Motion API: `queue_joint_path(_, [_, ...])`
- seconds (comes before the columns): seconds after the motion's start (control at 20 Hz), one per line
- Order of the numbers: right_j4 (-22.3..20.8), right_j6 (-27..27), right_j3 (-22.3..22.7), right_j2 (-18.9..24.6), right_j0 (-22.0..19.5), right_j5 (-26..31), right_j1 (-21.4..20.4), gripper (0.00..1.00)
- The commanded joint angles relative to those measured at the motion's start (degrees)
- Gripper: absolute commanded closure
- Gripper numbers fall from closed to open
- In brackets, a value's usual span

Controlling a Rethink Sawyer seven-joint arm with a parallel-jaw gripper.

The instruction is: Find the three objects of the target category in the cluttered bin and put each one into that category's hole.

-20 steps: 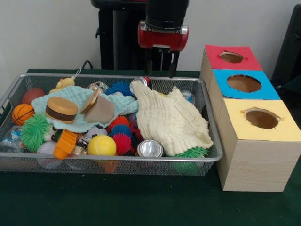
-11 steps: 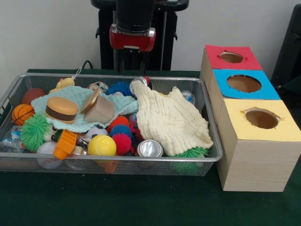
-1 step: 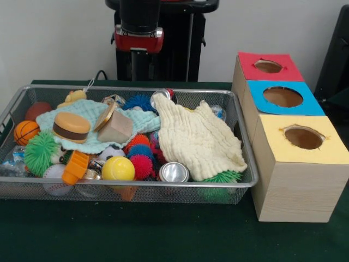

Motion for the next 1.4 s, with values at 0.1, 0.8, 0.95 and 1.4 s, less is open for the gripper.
queue_joint_path(0.1, [-4.0, 4.7, 2.6, 3.9, 3.1, -7.8, 3.9, 0.0])
queue_joint_path(0.8, [-1.5, 10.9, 9.1, -4.7, 15.3, -20.1, 5.2, 0.0])
queue_joint_path(0.95, [-0.2, 10.8, 8.5, -4.9, 16.6, -21.1, 6.7, 0.0])
queue_joint_path(1.4, [3.6, 10.8, 7.6, -3.4, 18.9, -18.1, 5.2, 0.0])
